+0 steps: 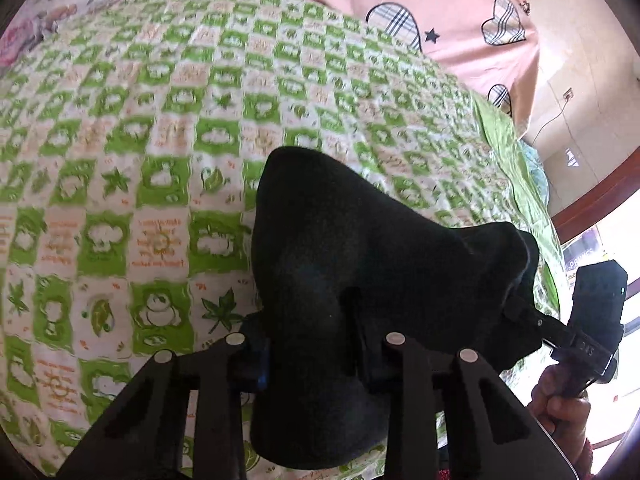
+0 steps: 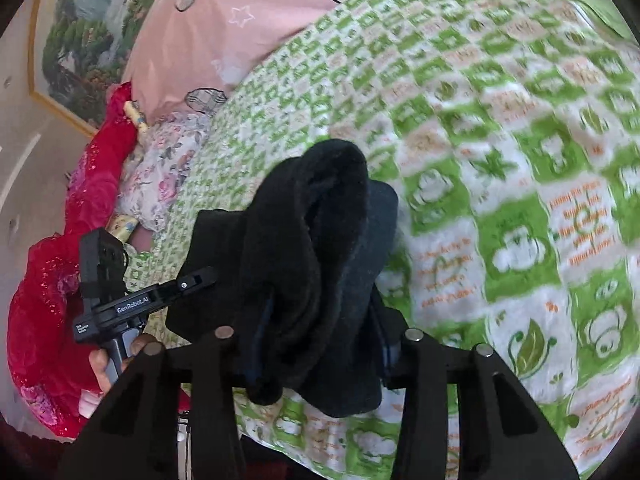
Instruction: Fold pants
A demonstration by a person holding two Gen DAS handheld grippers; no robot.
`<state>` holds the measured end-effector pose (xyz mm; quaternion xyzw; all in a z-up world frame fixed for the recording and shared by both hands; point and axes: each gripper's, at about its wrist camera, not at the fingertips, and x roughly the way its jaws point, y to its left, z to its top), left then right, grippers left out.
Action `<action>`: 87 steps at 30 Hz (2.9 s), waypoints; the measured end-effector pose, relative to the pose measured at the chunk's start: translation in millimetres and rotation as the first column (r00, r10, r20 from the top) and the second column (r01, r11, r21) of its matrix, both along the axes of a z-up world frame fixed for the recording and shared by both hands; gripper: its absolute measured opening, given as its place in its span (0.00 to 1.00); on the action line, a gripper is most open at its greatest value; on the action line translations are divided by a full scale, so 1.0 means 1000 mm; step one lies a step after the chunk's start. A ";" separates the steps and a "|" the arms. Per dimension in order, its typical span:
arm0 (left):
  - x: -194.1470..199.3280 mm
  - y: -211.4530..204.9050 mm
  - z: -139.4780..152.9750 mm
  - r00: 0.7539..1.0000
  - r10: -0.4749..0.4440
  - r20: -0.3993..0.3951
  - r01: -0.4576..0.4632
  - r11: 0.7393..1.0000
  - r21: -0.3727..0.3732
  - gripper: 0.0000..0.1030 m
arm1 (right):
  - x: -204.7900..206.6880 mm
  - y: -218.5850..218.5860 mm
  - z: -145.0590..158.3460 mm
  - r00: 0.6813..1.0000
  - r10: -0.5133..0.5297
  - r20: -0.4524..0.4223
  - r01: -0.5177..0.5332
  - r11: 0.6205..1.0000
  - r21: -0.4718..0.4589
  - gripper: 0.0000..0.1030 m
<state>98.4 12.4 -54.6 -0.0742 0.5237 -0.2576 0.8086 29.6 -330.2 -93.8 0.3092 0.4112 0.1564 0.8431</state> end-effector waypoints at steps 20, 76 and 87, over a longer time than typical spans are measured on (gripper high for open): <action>0.076 -0.006 0.043 0.977 0.081 0.199 -0.107 0.987 0.122 0.29 | 0.119 0.016 0.041 0.990 0.090 0.104 -0.077 0.989 -0.123 0.41; 0.004 0.002 0.018 0.904 0.163 0.396 -0.310 0.888 0.341 0.80 | 0.074 0.042 0.031 0.980 0.111 0.163 -0.029 0.899 -0.438 0.80; -0.026 0.008 0.019 0.885 0.175 0.430 -0.342 0.873 0.348 0.81 | 0.049 0.052 0.037 0.971 0.117 0.208 -0.003 0.878 -0.479 0.83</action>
